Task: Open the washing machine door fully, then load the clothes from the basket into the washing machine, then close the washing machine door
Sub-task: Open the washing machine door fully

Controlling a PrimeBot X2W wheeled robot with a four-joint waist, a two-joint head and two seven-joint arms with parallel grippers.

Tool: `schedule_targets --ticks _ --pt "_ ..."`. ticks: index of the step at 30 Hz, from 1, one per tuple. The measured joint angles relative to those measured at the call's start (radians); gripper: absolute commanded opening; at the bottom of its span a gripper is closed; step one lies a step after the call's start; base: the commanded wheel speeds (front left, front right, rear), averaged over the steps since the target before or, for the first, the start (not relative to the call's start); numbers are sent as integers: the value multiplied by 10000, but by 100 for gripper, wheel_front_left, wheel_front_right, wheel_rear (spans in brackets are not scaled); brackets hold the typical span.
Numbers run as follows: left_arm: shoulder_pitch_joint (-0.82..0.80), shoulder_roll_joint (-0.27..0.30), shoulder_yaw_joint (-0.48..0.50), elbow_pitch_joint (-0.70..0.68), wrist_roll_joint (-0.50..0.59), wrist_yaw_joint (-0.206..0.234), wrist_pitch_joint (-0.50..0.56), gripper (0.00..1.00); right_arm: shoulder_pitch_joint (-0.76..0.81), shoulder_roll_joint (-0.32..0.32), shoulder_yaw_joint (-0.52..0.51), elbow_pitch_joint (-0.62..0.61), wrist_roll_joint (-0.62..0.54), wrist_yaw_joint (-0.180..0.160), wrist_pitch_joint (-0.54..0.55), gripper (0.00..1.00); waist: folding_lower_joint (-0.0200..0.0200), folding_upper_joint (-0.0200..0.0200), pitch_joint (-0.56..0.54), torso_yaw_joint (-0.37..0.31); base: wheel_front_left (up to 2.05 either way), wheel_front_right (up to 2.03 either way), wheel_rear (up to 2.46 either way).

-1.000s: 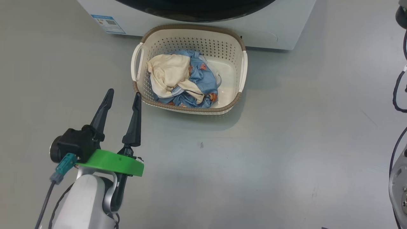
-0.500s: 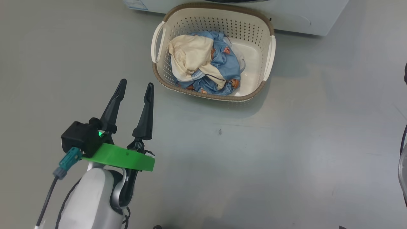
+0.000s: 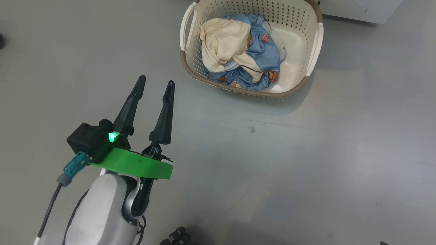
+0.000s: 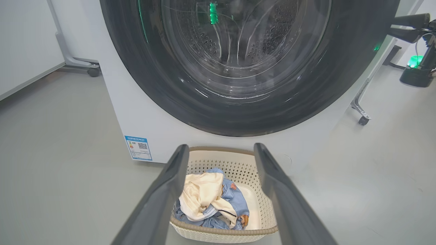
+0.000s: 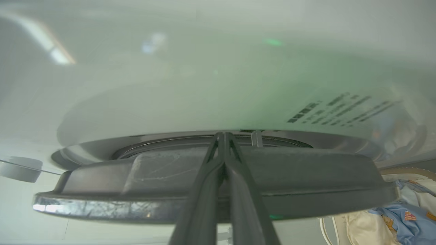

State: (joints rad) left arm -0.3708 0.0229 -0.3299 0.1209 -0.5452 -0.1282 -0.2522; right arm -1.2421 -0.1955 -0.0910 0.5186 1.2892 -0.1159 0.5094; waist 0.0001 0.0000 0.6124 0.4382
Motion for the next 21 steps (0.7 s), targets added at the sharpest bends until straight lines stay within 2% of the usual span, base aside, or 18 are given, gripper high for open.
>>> schedule_targets --ticks 14,21 --pt "2 -6 58 13 -267 0 0 100 -619 -104 157 439 -86 2 -25 0 -1 0 212 427 0 0 0" --pt "1 -8 107 10 -353 0 0 100 -624 -230 328 623 -19 132 529 0 -1 0 181 439 0 0 0"
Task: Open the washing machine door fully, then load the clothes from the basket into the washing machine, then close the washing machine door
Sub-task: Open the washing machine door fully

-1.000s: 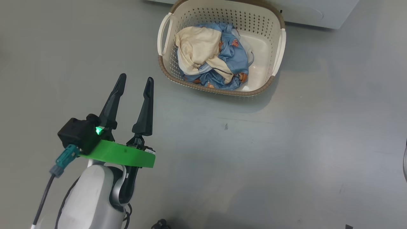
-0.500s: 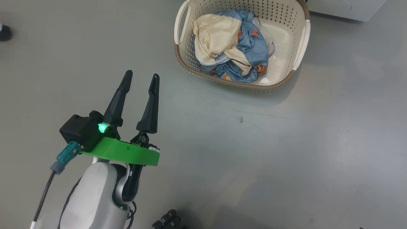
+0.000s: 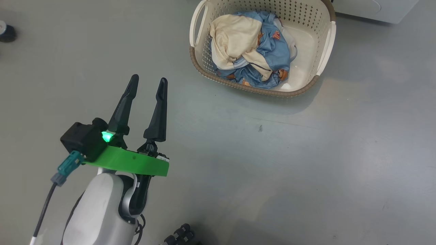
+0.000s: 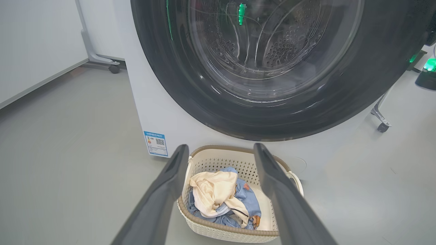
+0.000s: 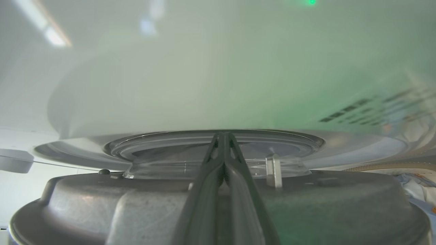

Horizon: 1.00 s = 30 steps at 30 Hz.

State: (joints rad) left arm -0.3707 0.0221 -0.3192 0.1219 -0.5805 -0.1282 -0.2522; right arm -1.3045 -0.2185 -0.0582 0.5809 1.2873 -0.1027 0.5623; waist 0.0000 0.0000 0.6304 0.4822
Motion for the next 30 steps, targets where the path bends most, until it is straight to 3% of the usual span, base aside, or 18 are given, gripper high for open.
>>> schedule_targets --ticks 11,30 --pt "0 -6 282 8 105 0 -2 100 314 48 238 349 366 399 1020 0 0 0 -261 -201 0 0 0" --pt "16 -6 556 75 470 0 0 100 1376 318 581 441 1087 782 2748 0 0 0 -881 -644 0 0 0"
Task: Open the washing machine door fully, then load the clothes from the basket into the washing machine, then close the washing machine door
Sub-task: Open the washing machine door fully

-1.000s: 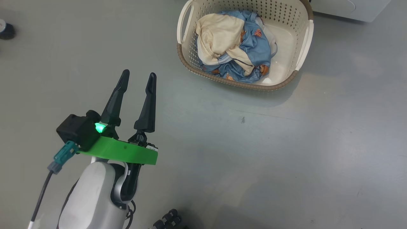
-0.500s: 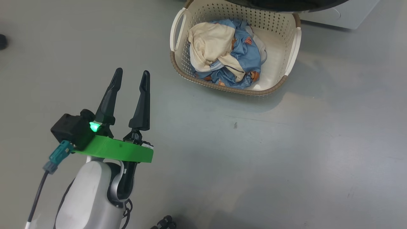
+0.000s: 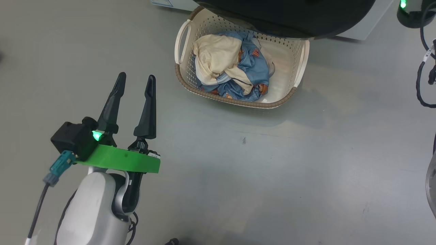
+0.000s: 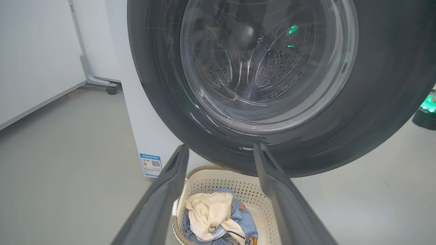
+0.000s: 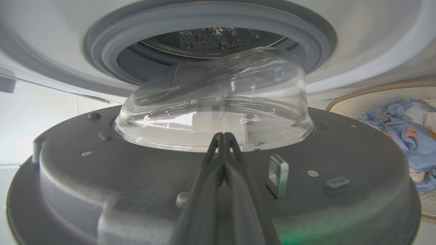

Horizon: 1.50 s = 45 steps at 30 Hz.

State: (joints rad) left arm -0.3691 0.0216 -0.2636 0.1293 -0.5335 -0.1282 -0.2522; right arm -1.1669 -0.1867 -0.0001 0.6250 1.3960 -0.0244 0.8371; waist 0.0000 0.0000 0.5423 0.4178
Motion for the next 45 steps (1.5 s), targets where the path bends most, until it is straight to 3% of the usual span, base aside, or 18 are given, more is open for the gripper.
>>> schedule_targets --ticks 34,45 --pt "154 0 173 190 230 0 -2 100 1771 614 922 -917 577 130 1950 0 -1 0 -721 -466 0 0 0" --pt "217 2 328 192 316 0 -2 100 1969 585 606 -1356 570 119 1582 0 -1 0 -804 -615 0 0 0"
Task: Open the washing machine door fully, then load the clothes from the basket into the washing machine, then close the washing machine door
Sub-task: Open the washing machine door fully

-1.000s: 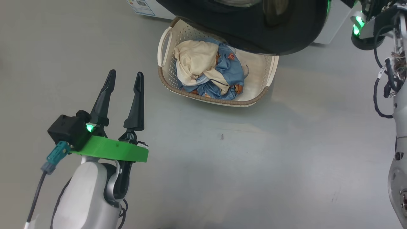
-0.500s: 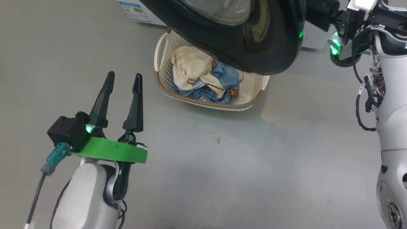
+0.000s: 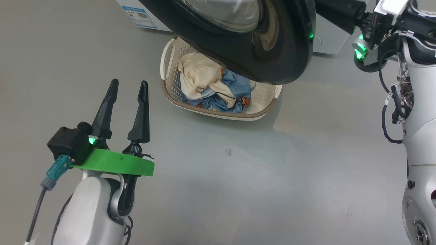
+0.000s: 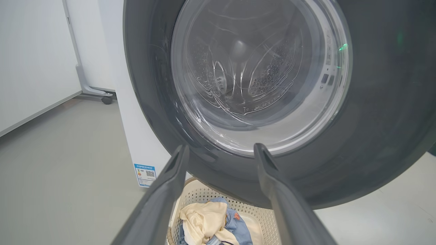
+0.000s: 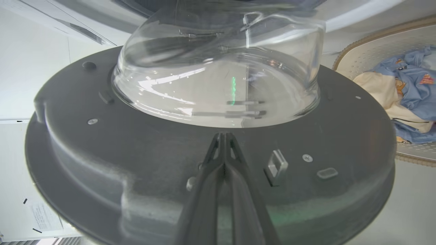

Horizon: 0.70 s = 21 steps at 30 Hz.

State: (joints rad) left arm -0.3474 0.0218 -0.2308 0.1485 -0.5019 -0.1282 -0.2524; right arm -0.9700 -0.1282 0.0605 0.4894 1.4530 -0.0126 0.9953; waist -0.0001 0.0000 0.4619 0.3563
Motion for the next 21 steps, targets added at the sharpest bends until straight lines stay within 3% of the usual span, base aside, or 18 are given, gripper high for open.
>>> schedule_targets --ticks 8,18,19,21 --pt "110 2 336 -2 226 0 0 100 153 -36 -462 -188 -15 27 -560 0 0 0 -23 -280 0 0 0" --pt "200 4 608 -2 405 0 0 100 553 33 -828 -491 138 297 -1022 0 0 0 -106 -729 0 0 0" --pt "201 4 644 -2 405 0 0 100 595 31 -874 -529 127 324 -1147 19 0 0 -112 -772 0 0 0" --pt "204 4 677 -2 405 0 0 100 625 10 -1020 -604 -6 428 -1532 100 0 0 -117 -857 0 0 0"
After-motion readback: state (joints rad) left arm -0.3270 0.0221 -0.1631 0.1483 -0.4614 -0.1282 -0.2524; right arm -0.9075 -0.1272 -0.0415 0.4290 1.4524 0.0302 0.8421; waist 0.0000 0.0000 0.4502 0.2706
